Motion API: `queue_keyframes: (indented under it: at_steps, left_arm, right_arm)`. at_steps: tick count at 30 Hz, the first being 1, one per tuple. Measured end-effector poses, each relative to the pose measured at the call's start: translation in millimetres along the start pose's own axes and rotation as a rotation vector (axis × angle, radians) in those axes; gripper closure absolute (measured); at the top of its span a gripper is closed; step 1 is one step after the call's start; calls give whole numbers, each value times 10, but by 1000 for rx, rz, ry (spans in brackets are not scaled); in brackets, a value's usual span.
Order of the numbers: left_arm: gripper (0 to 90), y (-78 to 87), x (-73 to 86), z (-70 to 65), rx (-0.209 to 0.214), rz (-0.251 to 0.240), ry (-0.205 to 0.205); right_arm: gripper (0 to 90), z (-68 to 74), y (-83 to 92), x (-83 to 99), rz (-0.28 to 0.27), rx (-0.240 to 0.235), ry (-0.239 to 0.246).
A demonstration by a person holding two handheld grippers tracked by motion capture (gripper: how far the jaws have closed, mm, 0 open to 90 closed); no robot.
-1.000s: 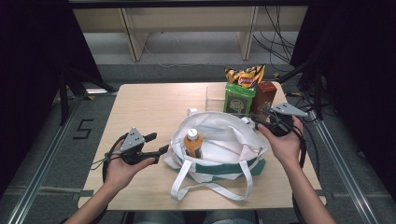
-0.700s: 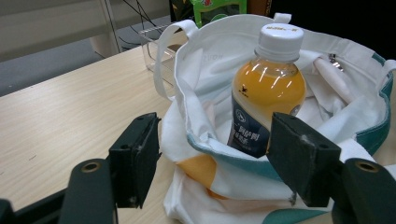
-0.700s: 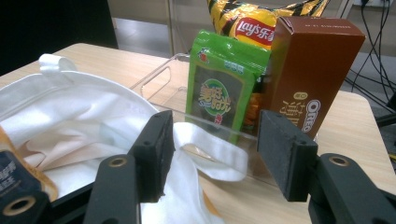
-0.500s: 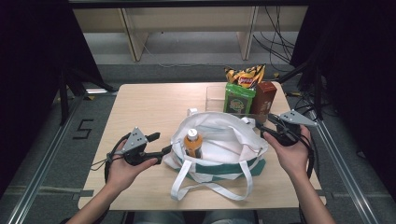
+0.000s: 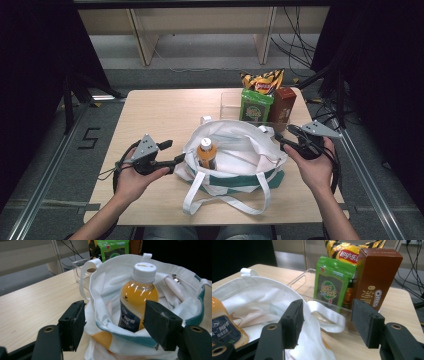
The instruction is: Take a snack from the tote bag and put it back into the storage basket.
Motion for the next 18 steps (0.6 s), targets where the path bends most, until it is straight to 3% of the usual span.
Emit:
queue_keyframes:
  at_steps: [5, 6, 12, 13, 16, 17, 18]
  left_arm:
    - [334, -1, -3, -71, 11, -1, 3]
    - [334, -9, 0, -84, 20, -3, 9]
    - [332, -48, -14, -151, 58, -6, 50]
    - [333, -57, -23, -164, 64, -6, 56]
    - [333, -98, -53, -202, 67, -17, 50]
    - [333, -106, -59, -214, 68, -9, 56]
    - [334, -119, -62, -224, 74, -9, 60]
  right_arm:
    - [440, -2, 64, 12, 10, 11, -13]
    - [439, -18, 65, 13, -4, 14, 6]
    - [439, -6, 90, 16, 0, 28, -22]
    - [439, 1, 94, 18, -15, 11, -6]
    - [438, 48, 130, 14, -9, 29, -24]
    - [437, 38, 133, 14, -16, 13, -1]
    - [436, 67, 157, 23, -9, 23, -26]
Point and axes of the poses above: each handheld gripper's, and its own axes: y roughly backward along the jaws, x roughly out of its underside, z roughly to its left, the point moved 4 cm from there along -y, roughly forward along the jaws, and after that the axes turned 14 degrees about -z, right-handed, at the moved point
